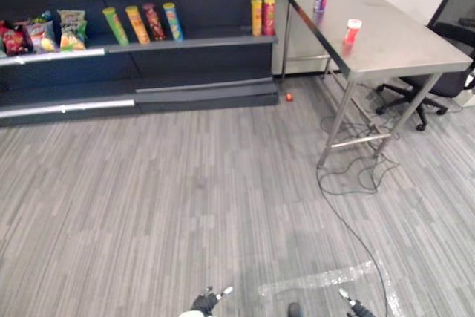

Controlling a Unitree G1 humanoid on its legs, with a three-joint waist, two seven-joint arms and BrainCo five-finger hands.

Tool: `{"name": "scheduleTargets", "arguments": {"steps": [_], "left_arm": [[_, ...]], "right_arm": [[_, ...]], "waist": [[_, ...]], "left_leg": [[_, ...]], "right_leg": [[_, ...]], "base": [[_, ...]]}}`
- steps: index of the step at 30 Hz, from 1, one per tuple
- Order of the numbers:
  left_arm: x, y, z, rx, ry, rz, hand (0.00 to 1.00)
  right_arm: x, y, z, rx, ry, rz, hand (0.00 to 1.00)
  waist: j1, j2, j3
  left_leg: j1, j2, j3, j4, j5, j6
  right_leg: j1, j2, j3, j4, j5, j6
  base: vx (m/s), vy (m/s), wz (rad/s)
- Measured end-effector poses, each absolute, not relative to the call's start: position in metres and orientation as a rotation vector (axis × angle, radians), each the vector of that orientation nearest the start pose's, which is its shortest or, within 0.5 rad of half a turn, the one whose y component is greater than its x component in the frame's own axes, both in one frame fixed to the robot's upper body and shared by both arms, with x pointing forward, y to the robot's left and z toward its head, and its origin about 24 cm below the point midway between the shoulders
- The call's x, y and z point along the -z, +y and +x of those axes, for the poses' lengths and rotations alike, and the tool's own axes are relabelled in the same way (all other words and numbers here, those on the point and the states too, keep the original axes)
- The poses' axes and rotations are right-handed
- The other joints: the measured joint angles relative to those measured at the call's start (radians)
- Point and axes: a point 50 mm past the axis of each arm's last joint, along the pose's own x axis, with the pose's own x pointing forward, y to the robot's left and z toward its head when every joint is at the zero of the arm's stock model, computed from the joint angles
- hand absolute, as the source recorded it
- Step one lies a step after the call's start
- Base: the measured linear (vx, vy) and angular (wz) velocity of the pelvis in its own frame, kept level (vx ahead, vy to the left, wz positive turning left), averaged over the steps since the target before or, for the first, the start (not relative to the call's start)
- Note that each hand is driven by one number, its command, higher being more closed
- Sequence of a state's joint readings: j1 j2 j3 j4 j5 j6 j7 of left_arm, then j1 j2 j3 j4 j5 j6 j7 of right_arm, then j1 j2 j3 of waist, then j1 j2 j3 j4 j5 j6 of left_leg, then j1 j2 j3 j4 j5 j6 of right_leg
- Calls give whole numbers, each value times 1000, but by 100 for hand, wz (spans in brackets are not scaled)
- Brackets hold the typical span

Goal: Put the gum and the chips on the shelf.

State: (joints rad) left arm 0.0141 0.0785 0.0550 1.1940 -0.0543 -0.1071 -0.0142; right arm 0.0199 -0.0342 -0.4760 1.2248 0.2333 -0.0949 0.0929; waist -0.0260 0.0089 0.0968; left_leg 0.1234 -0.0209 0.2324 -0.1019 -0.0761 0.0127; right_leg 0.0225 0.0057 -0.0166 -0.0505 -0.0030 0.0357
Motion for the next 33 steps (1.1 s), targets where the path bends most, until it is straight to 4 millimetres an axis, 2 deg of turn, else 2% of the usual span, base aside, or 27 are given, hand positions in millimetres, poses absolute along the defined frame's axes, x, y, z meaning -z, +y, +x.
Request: {"name": "scheduleTargets", "arguments": {"steps": [6, 10, 11, 12, 13, 14, 15, 16, 17, 19, 21, 24, 25, 26, 27, 28, 29, 30, 32, 33], "left_arm": [[164, 183, 105, -151, 1079, -54, 0], [164, 184, 104, -208, 1073, -104, 0], [163, 186, 105, -228, 1065, -117, 0], [162, 189, 108, -265, 1043, -145, 0], [161, 190, 109, -297, 1025, -174, 0], [159, 192, 111, -329, 1008, -198, 0], [157, 196, 115, -358, 980, -219, 0], [157, 195, 116, -363, 973, -230, 0], [156, 194, 116, -365, 969, -234, 0], [156, 194, 117, -368, 959, -234, 0], [154, 194, 117, -373, 941, -232, 0], [156, 191, 112, -392, 956, -240, 0], [156, 193, 111, -398, 958, -241, 0], [156, 194, 110, -400, 958, -239, 0], [157, 198, 107, -413, 964, -235, 0], [157, 200, 104, -415, 970, -230, 0], [158, 201, 102, -415, 983, -223, 0], [160, 203, 99, -408, 1002, -211, 0], [160, 206, 96, -413, 1014, -206, 0], [161, 205, 96, -392, 1021, -191, 0]], "right_arm": [[166, -206, 86, 540, 1015, 499, 0], [165, -207, 89, 537, 1001, 498, 0], [165, -207, 89, 537, 997, 496, 0], [164, -209, 88, 539, 990, 491, 0], [163, -211, 90, 535, 977, 480, 0], [162, -212, 89, 531, 973, 466, 0], [163, -214, 84, 499, 995, 420, 0], [163, -215, 84, 485, 1002, 397, 0], [163, -216, 79, 469, 1020, 370, 0], [163, -216, 77, 451, 1028, 348, 0], [161, -217, 81, 419, 1017, 316, 0], [161, -222, 80, 416, 1020, 296, 0], [161, -222, 79, 419, 1025, 299, 0], [162, -220, 79, 422, 1029, 303, 0], [164, -219, 77, 426, 1050, 312, 0], [165, -216, 74, 423, 1068, 319, 0], [166, -214, 73, 417, 1079, 327, 0], [167, -213, 71, 410, 1086, 331, 0], [168, -214, 67, 411, 1101, 328, 0], [168, -214, 68, 400, 1103, 321, 0]], "waist": [[0, 22, 41], [-1, 20, 53], [0, 11, 63], [2, 5, 70], [5, 3, 78], [5, 1, 90], [6, -2, 97], [9, -4, 100], [10, -3, 100], [13, -2, 100], [14, 3, 100], [19, 23, 88], [24, 19, 85], [28, 10, 79], [30, -7, 44], [28, -20, 24], [21, -26, 15], [12, -37, 11], [12, -51, 11], [22, -60, 15]], "left_leg": [[2, 5, 9, 5, 0, 0], [8, 16, 18, 7, -6, -10], [-4, 24, 20, 68, -43, -39], [-57, 50, 33, 219, -120, -65], [-127, 88, 61, 398, -171, -58], [-204, 131, 86, 592, -182, -46], [-281, 175, 84, 771, -189, -52], [-298, 189, 85, 803, -198, -59], [-318, 211, 93, 802, -207, -55], [-337, 238, 124, 692, -194, -52], [-368, 261, 148, 479, -112, -69], [-383, 294, 168, 322, -59, -95], [-383, 287, 165, 332, 36, -101], [-386, 262, 162, 353, 70, -87], [-389, 204, 175, 393, 34, -40], [-394, 179, 192, 401, 8, -32], [-391, 145, 200, 404, -20, -16], [-361, 95, 205, 398, -36, 5], [-297, 48, 223, 381, -62, 26], [-197, 5, 245, 342, -97, 40]], "right_leg": [[-5, 5, 13, 20, -1, -2], [-42, 17, 20, 109, -50, -24], [-48, 16, 21, 156, -81, -32], [-51, 15, 14, 199, -126, -42], [-54, 20, 7, 228, -154, -46], [-47, 23, -4, 257, -175, -55], [-27, 21, -13, 278, -192, -65], [-11, 16, -15, 285, -200, -69], [21, 4, -15, 294, -222, -62], [37, -18, 6, 312, -253, -55], [33, -45, 46, 321, -278, -41], [35, -54, 89, 321, -309, -14], [48, -72, 123, 316, -334, -5], [59, -96, 146, 294, -345, -4], [74, -161, 180, 261, -356, -15], [67, -182, 200, 269, -349, -16], [48, -206, 236, 310, -329, -4], [28, -235, 284, 399, -303, 32], [0, -247, 334, 553, -275, 61], [-76, -243, 361, 809, -145, 108]], "base": [[0, -17, -4], [-16, -50, -6], [-6, -128, 7], [-15, -149, 15], [-44, -148, 24], [-32, -116, 28], [-1, -88, 20], [67, -35, 14], [103, 27, 2], [134, 90, -20], [239, 218, -47], [365, 358, -46], [379, 351, -45], [579, 538, -60], [499, 432, -47], [624, 484, -27], [449, 290, 15], [439, 288, 27], [540, 314, 5], [614, 340, -22]]}}
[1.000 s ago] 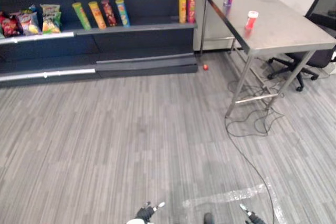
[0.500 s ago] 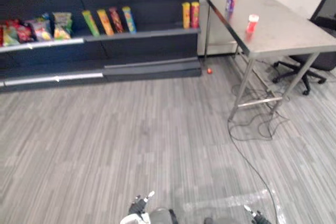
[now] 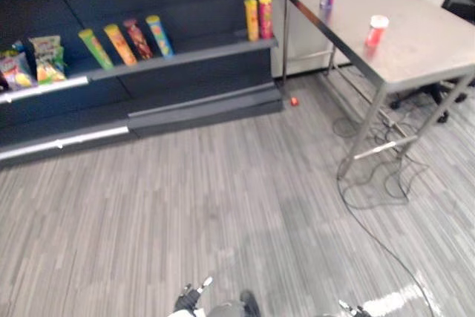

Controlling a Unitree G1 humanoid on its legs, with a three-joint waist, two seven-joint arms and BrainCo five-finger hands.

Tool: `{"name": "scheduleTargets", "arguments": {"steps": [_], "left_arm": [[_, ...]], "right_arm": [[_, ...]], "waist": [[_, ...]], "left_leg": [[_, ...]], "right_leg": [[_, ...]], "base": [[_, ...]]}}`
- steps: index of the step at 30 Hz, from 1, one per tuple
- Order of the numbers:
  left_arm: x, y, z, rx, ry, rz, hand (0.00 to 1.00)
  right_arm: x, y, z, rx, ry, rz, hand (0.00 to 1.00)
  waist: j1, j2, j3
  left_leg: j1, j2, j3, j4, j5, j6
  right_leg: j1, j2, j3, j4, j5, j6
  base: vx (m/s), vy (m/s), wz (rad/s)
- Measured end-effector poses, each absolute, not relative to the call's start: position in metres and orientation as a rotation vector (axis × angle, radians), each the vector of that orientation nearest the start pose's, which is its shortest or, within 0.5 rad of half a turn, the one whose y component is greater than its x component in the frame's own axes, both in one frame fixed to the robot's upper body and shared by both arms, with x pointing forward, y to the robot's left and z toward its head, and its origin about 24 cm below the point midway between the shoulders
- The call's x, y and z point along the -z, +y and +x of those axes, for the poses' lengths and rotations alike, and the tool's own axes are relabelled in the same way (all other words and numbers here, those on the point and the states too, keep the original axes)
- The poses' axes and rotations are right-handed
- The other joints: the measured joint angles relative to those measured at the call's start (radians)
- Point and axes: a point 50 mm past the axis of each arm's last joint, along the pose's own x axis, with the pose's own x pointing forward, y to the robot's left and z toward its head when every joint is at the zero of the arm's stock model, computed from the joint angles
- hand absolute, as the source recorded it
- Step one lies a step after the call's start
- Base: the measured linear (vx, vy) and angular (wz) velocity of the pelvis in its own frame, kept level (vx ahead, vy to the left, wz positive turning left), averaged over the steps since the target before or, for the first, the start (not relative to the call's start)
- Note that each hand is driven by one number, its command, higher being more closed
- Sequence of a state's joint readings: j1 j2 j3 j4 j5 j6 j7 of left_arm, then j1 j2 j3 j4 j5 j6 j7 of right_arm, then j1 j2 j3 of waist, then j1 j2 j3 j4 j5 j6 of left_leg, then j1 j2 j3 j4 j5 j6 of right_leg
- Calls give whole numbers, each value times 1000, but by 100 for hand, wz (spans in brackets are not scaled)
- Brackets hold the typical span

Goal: Put the gum and the chips on the shelf.

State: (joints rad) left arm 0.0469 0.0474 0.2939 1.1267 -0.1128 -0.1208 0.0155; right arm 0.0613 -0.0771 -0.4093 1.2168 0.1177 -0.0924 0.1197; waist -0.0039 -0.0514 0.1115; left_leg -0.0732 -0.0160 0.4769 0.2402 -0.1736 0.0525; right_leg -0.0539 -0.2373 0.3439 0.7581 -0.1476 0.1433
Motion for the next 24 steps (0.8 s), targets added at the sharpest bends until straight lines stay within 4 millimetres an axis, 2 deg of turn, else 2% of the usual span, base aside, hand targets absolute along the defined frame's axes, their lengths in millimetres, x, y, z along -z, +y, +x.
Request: {"name": "scheduleTargets", "arguments": {"steps": [1, 2, 3, 4, 5, 6, 7, 8, 9, 10, 11, 12, 13, 14, 16, 17, 18, 20, 21, 22, 24], "left_arm": [[161, 201, 97, -356, 1025, -169, 0], [161, 197, 101, -303, 1026, -139, 0], [161, 195, 100, -276, 1035, -120, 0], [161, 196, 101, -262, 1042, -103, 0], [161, 193, 104, -229, 1048, -83, 0], [161, 191, 108, -214, 1042, -75, 0], [160, 190, 112, -206, 1038, -72, 0], [158, 188, 120, -192, 1020, -67, 0], [155, 187, 130, -185, 998, -70, 0], [154, 186, 135, -187, 984, -76, 0], [150, 184, 145, -203, 956, -105, 0], [147, 176, 155, -217, 927, -154, 0], [147, 171, 157, -227, 921, -185, 0], [145, 164, 164, -233, 897, -233, 0], [144, 162, 167, -286, 880, -325, 0], [145, 158, 163, -320, 877, -380, 0], [147, 160, 157, -399, 870, -471, 0], [149, 167, 149, -504, 859, -562, 0], [151, 171, 142, -560, 861, -599, 0], [153, 173, 137, -580, 868, -611, 0], [153, 181, 131, -618, 846, -609, 0]], "right_arm": [[168, -214, 69, 380, 1106, 303, 0], [167, -217, 70, 380, 1098, 300, 0], [166, -220, 71, 384, 1091, 292, 0], [165, -222, 71, 392, 1087, 287, 0], [165, -226, 66, 413, 1091, 288, 0], [166, -227, 61, 439, 1093, 306, 0], [166, -228, 60, 452, 1092, 316, 0], [166, -230, 55, 482, 1092, 335, 0], [166, -232, 47, 521, 1098, 358, 0], [167, -232, 43, 542, 1103, 369, 0], [167, -233, 37, 574, 1107, 387, 0], [167, -235, 33, 586, 1107, 386, 0], [167, -235, 31, 590, 1109, 386, 0], [166, -232, 43, 588, 1073, 407, 0], [166, -224, 52, 578, 1035, 432, 0], [164, -226, 52, 588, 1021, 431, 0], [164, -224, 51, 581, 1014, 429, 0], [161, -224, 58, 567, 991, 410, 0], [160, -224, 63, 559, 979, 392, 0], [160, -223, 66, 549, 978, 381, 0], [160, -221, 69, 527, 983, 367, 0]], "waist": [[-2, 6, 3], [-10, 19, 12], [-22, 26, 15], [-24, 40, 25], [-32, 51, 40], [-49, 56, 48], [-58, 60, 54], [-78, 68, 74], [-88, 72, 81], [-92, 70, 82], [-103, 69, 93], [-108, 79, 105], [-107, 98, 99], [-96, 127, 110], [-114, 110, 121], [-123, 112, 121], [-127, 116, 118], [-117, 115, 119], [-92, 113, 120], [-69, 108, 123], [-57, 85, 117]], "left_leg": [[52, -12, 3, -20, -13, 8], [125, -24, -9, -55, -42, 3], [175, -29, -16, -87, -54, 1], [212, -30, -17, -109, -58, -3], [278, -26, -20, -145, -69, -9], [323, -18, -25, -168, -80, -10], [340, -10, -28, -174, -92, -13], [372, 5, -44, -179, -123, -19], [392, 12, -57, -191, -146, -38], [402, 12, -65, -197, -159, -45], [434, 11, -82, -206, -184, -64], [468, 32, -102, -212, -212, -68], [478, 43, -117, -218, -205, -75], [474, 53, -134, -208, -129, -67], [479, 55, -175, -120, -27, -93], [460, 89, -186, -7, 3, -120], [349, 172, -225, 313, 118, -209], [201, 250, -260, 640, 280, -240], [125, 305, -230, 823, 293, -227], [89, 330, -202, 904, 278, -205], [6, 357, -127, 930, 215, -153]], "right_leg": [[-33, -5, -21, 106, 83, 24], [-85, -14, -90, 224, 69, 3], [-132, -18, -152, 293, 33, -33], [-162, -16, -194, 321, -9, -45], [-215, -4, -283, 330, -73, -56], [-273, 17, -354, 283, -107, -85], [-300, 35, -379, 242, -113, -95], [-349, 75, -413, 125, -111, -94], [-392, 111, -422, -49, -78, -77], [-406, 122, -426, -154, -45, -78], [-419, 137, -430, -361, 53, -94], [-408, 159, -434, -460, 232, -107], [-398, 173, -434, -465, 296, -130], [-425, 179, -439, -375, 216, -151], [-418, 134, -470, -223, 95, -176], [-376, 134, -490, -195, 34, -176], [-290, 139, -514, -194, -39, -183], [-220, 165, -519, -205, -90, -196], [-162, 192, -491, -218, -115, -209], [-105, 207, -464, -243, -128, -213], [37, 200, -420, -349, -144, -213]], "base": [[401, 224, -29], [402, 209, -17], [325, 157, -16], [410, 169, -13], [415, 129, 1], [421, 104, 11], [425, 38, 28], [429, -21, 35], [568, -69, 38], [512, -84, 42], [634, -110, 46], [723, -124, 48], [888, -165, 27], [710, -171, 21], [586, -258, 46], [679, -312, 65], [571, -240, 41], [547, -167, -16], [542, -135, -78], [525, -71, -91], [499, 26, -67]]}}
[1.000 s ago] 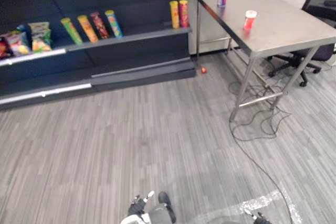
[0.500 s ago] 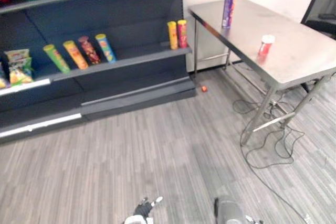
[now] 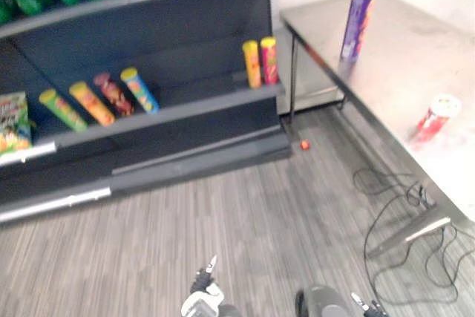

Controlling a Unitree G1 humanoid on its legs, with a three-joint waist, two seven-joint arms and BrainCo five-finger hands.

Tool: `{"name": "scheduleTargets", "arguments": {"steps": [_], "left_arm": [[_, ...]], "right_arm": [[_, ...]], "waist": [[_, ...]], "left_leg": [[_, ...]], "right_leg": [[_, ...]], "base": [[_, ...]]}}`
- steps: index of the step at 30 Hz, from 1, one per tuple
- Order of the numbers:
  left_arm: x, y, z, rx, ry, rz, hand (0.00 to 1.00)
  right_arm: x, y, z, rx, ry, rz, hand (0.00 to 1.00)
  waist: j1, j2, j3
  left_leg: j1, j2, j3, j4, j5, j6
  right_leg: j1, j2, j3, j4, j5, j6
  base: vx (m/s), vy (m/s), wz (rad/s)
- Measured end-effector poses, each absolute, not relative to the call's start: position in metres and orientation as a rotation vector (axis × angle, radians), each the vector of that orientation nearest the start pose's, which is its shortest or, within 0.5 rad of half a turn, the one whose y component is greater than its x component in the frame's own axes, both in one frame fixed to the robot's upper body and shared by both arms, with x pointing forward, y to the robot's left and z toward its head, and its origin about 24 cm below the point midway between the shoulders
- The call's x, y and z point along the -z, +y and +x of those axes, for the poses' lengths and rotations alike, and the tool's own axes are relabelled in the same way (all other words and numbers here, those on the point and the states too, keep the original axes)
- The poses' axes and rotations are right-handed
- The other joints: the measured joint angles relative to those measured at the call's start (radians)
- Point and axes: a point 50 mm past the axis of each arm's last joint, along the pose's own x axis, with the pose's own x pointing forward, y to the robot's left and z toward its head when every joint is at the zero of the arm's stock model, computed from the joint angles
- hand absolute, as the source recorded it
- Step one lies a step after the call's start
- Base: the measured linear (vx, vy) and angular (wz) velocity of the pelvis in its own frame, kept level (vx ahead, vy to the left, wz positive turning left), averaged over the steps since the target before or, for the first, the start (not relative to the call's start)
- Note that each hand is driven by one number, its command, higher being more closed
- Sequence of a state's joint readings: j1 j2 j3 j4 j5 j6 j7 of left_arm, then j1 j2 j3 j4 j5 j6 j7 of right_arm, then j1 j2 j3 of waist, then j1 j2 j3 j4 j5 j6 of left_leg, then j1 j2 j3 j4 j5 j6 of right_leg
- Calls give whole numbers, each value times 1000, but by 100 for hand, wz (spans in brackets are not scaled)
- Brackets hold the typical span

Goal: Put the gum and the chips on the shelf.

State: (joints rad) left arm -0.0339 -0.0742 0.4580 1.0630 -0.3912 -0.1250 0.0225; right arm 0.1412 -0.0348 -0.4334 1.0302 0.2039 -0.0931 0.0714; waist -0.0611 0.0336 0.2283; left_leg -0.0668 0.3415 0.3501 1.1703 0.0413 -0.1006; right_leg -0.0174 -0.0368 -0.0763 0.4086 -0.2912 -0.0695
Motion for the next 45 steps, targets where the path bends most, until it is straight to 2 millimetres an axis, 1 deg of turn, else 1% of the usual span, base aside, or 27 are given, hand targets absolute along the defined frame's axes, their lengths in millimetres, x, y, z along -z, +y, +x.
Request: {"name": "scheduleTargets", "arguments": {"steps": [4, 5, 8, 10, 11, 12, 13, 15, 16, 17, 19, 20, 22, 24, 25, 26, 27, 29, 31, 32, 34, 36, 37, 40, 41, 42, 45], "left_arm": [[151, 185, 130, -632, 818, -598, 0], [151, 185, 130, -640, 812, -606, 0], [153, 191, 121, -683, 816, -620, 0], [158, 192, 105, -713, 853, -617, 0], [162, 202, 89, -749, 893, -592, 0], [165, 210, 70, -794, 934, -573, 0], [166, 213, 63, -808, 949, -565, 0], [166, 224, 45, -854, 984, -540, 0], [167, 224, 44, -850, 992, -537, 0], [167, 221, 44, -834, 1006, -530, 0], [167, 213, 57, -772, 1009, -510, 0], [165, 209, 75, -705, 989, -484, 0], [160, 208, 100, -654, 937, -471, 0], [154, 213, 120, -607, 893, -436, 0], [150, 215, 128, -581, 868, -414, 0], [149, 211, 134, -564, 861, -420, 0], [150, 204, 137, -540, 869, -425, 0], [148, 194, 145, -496, 864, -418, 0], [150, 184, 145, -464, 879, -423, 0], [151, 180, 144, -460, 885, -432, 0], [152, 180, 139, -472, 893, -445, 0], [157, 182, 122, -520, 924, -465, 0], [157, 184, 121, -521, 914, -462, 0], [157, 188, 118, -537, 910, -470, 0], [157, 189, 118, -544, 906, -471, 0], [158, 185, 118, -534, 910, -474, 0], [157, 193, 116, -519, 917, -435, 0]], "right_arm": [[157, -220, 85, 518, 942, 391, 0], [156, -222, 87, 530, 931, 397, 0], [153, -224, 98, 522, 902, 393, 0], [155, -229, 88, 534, 925, 374, 0], [162, -223, 70, 578, 983, 418, 0], [167, -217, 50, 629, 1032, 466, 0], [168, -215, 44, 652, 1043, 486, 0], [172, -212, 18, 731, 1102, 528, 0], [172, -215, 17, 739, 1101, 524, 0], [170, -219, 22, 729, 1088, 510, 0], [169, -222, 34, 694, 1059, 488, 0], [168, -221, 38, 675, 1060, 477, 0], [170, -215, 38, 659, 1068, 483, 0], [170, -213, 40, 661, 1070, 495, 0], [170, -214, 35, 664, 1081, 489, 0], [169, -223, 35, 677, 1075, 473, 0], [167, -231, 43, 673, 1057, 454, 0], [164, -238, 50, 668, 1039, 433, 0], [166, -237, 44, 673, 1059, 438, 0], [167, -236, 37, 686, 1070, 447, 0], [166, -235, 45, 673, 1055, 449, 0], [165, -235, 52, 668, 1023, 452, 0], [164, -238, 52, 677, 1019, 447, 0], [161, -249, 56, 721, 989, 459, 0], [161, -250, 54, 740, 987, 470, 0], [160, -256, 52, 760, 980, 466, 0], [167, -240, 36, 757, 1045, 504, 0]], "waist": [[25, -13, -17], [38, -15, -18], [49, -22, -31], [55, -6, -70], [56, -32, -124], [52, -68, -178], [53, -74, -191], [33, -121, -225], [34, -123, -225], [40, -112, -217], [17, -64, -185], [10, -40, -164], [3, -23, -156], [-15, -32, -156], [-21, -43, -156], [-17, -31, -158], [-16, 5, -144], [-18, 17, -104], [-22, -10, -88], [-22, -44, -70], [-20, -54, -65], [-19, -68, -70], [-12, -79, -63], [6, -73, -60], [9, -75, -59], [12, -48, -59], [1, -67, -75]], "left_leg": [[-102, -33, 96, -323, -111, 21], [-105, -90, 79, -545, -116, 15], [-112, -218, -175, -978, -116, 0], [-158, -215, -279, -974, -104, -29], [-182, -248, -266, -878, -101, -33], [-193, -260, -220, -827, -172, -16], [-188, -264, -206, -812, -194, -10], [-118, -301, -137, -816, -226, 29], [-93, -307, -117, -829, -229, 34], [-21, -307, -60, -885, -232, 39], [100, -288, 15, -980, -237, 49], [173, -283, 77, -1031, -236, 48], [257, -282, 173, -1088, -237, 47], [300, -290, 248, -1108, -237, 47], [309, -308, 263, -1110, -236, 46], [316, -306, 277, -1114, -234, 45], [313, -289, 277, -1101, -227, 34], [309, -288, 295, -1018, -200, 4], [308, -297, 288, -1021, -229, 9], [292, -296, 290, -1015, -226, 8], [223, -261, 293, -954, -189, 15], [152, -226, 254, -711, -143, 36], [123, -221, 216, -665, -181, 37], [85, -289, -8, -824, -295, 40], [78, -287, -45, -914, -282, 42], [67, -255, -89, -1058, -159, 32], [88, -303, -44, -1084, -170, 46]], "right_leg": [[147, -76, 90, -132, -7, 56], [171, -106, 125, -135, -16, 71], [199, -168, 229, -155, -80, 103], [208, -168, 291, -164, -138, 123], [211, -204, 356, -159, -147, 109], [177, -219, 439, -124, -97, 97], [158, -220, 474, -99, -63, 97], [110, -249, 534, 14, 49, 139], [83, -245, 550, 66, 89, 152], [-8, -215, 575, 219, 203, 198], [-150, -179, 483, 439, 225, 249], [-241, -209, 311, 515, 189, 227], [-348, -263, 41, 536, 130, 171], [-374, -234, -230, 384, 115, 122], [-356, -207, -342, 271, 130, 19], [-316, -191, -409, 193, 97, -20], [-281, -135, -424, 83, 95, -23], [-230, -89, -381, -35, 109, -2], [-168, -102, -333, -98, 120, 15], [-130, -116, -305, -117, 120, 16], [-104, -126, -262, -123, 114, 33], [-74, -113, -165, -148, 123, 74], [-63, -123, -144, -168, 131, 84], [-45, -130, -3, -207, 149, 115], [-40, -134, 30, -211, 160, 138], [-44, -113, 78, -218, 163, 185], [-39, -122, 135, -267, 173, 205]], "base": [[480, 131, -70], [504, 257, -85], [565, 439, -100], [627, 596, -108], [609, 526, -81], [600, 484, -76], [611, 441, -67], [586, 378, -71], [485, 310, -108], [313, 222, -113], [271, 233, -132], [266, 265, -135], [246, 221, -123], [243, 64, -110], [296, 2, -122], [382, -22, -143], [262, -6, -136], [290, 5, -123], [259, 17, -70], [164, 2, -46], [141, 4, -66], [147, 17, -99], [157, 128, -118], [117, 260, -130], [108, 290, -107], [103, 295, -109], [166, 293, -50]]}}
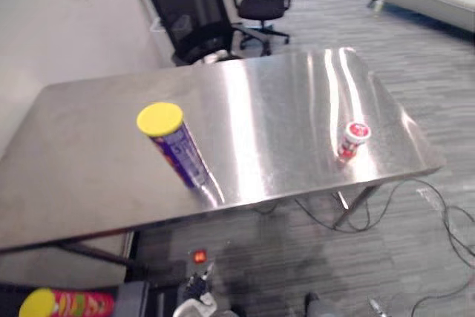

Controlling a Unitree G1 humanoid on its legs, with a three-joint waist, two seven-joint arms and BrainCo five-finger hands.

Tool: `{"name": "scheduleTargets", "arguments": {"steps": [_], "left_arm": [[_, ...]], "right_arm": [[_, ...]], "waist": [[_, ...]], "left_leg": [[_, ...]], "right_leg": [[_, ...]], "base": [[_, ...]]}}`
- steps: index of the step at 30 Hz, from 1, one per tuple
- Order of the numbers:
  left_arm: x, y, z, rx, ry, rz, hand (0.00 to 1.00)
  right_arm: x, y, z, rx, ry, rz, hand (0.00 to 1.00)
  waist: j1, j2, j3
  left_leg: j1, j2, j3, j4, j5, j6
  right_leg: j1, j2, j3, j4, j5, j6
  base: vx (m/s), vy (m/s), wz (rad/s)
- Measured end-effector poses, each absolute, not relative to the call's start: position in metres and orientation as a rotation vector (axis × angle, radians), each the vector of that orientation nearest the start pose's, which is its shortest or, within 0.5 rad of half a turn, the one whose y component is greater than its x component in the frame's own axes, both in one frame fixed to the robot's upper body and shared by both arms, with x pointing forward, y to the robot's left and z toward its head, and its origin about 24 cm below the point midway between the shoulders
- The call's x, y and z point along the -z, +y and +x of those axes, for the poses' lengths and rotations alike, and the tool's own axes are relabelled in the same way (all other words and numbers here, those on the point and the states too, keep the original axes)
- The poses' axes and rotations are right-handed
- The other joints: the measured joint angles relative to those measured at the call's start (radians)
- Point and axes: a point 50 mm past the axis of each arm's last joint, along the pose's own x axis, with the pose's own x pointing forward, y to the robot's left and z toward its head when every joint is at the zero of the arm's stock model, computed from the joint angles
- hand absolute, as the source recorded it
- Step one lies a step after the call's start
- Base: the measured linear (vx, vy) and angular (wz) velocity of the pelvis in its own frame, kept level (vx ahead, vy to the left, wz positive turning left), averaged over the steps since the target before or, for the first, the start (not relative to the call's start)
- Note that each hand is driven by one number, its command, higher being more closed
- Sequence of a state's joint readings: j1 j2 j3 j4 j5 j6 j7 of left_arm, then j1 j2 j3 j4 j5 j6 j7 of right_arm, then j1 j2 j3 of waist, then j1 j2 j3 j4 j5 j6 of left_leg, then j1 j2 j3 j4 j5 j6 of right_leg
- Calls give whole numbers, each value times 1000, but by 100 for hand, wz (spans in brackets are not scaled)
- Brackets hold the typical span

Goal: Put the gum and the chips on the shelf.

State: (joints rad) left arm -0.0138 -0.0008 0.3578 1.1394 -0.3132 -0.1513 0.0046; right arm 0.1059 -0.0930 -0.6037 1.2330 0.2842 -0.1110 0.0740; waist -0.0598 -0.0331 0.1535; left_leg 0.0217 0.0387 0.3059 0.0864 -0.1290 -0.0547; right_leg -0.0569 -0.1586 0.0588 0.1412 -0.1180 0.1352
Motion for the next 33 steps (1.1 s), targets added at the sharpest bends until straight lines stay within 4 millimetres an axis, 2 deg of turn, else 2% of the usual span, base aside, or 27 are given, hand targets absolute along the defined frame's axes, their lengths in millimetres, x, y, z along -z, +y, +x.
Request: {"name": "scheduleTargets", "arguments": {"steps": [2, 5, 8, 9, 10, 18, 23, 25, 27, 29, 30, 31, 33], "left_arm": [[158, 195, 115, -489, 933, -398, 0], [159, 198, 110, -451, 962, -341, 0], [161, 192, 110, -376, 992, -284, 0], [161, 189, 109, -350, 1004, -266, 0], [162, 184, 113, -156, 1035, -113, 0], [162, 186, 111, -162, 1040, -117, 0], [164, 194, 101, -239, 1050, -169, 0], [166, 199, 84, -342, 1062, -266, 0], [166, 204, 76, -426, 1045, -336, 0], [167, 210, 62, -508, 1043, -393, 0], [167, 210, 59, -522, 1042, -402, 0], [168, 210, 51, -554, 1049, -422, 0], [169, 208, 43, -572, 1056, -435, 0]], "right_arm": [[169, -235, 20, 812, 1067, 545, 0], [170, -230, 16, 831, 1073, 576, 0], [173, -223, 11, 841, 1095, 607, 0], [173, -221, 12, 834, 1099, 613, 0], [173, -216, 35, 643, 1105, 537, 0], [173, -216, 32, 647, 1110, 537, 0], [172, -220, 19, 714, 1107, 569, 0], [168, -238, 2, 904, 1020, 657, 0], [162, -255, -13, 1063, 926, 712, 0], [144, -292, -37, 1293, 720, 748, 0], [138, -302, -43, 1335, 673, 737, 0], [119, -329, -51, 1391, 573, 653, 0], [92, -357, -46, 1389, 461, 526, 0]], "waist": [[6, -7, -3], [3, -6, -3], [6, 16, -9], [7, 24, -12], [12, 13, -21], [12, 13, -20], [19, 13, -21], [31, 12, -21], [37, 5, -28], [32, -5, -55], [31, -5, -61], [31, 4, -84], [25, 10, -101]], "left_leg": [[2, -27, 33, -18, -12, 27], [19, -47, 43, -34, -15, 33], [27, -53, 13, -33, -15, 33], [33, -47, 0, -33, -15, 33], [70, -13, -73, -135, 44, 16], [88, -12, -72, -132, 44, 16], [145, -5, -37, -127, 42, 14], [171, 14, -2, -119, 24, 7], [176, 18, 15, -117, 20, 5], [174, 19, 18, -120, 15, 5], [175, 19, 18, -120, 12, 1], [175, 18, 16, -126, 11, 0], [175, 17, 15, -138, 12, 3]], "right_leg": [[-6, -9, 40, -33, 16, -14], [2, -19, 53, -62, 29, -11], [31, -17, 45, -88, 34, -13], [44, -11, 37, -93, 34, -12], [78, 33, -16, -176, 81, -7], [97, 33, -16, -173, 81, -7], [132, 38, 2, -150, 78, -11], [132, 49, 10, -119, 72, -19], [130, 52, 10, -103, 66, -25], [127, 50, 2, -101, 56, -37], [128, 50, 1, -100, 56, -37], [128, 49, -5, -99, 55, -38], [126, 47, -13, -103, 54, -39]], "base": [[137, 196, -34], [140, 148, -24], [148, 19, 11], [110, -26, 16], [36, -36, 8], [-22, -19, -1], [-45, -27, -18], [-99, -42, -34], [-104, -38, -23], [-126, -49, -8], [-111, -46, 2], [-83, -34, 4], [-53, -34, 7]]}}
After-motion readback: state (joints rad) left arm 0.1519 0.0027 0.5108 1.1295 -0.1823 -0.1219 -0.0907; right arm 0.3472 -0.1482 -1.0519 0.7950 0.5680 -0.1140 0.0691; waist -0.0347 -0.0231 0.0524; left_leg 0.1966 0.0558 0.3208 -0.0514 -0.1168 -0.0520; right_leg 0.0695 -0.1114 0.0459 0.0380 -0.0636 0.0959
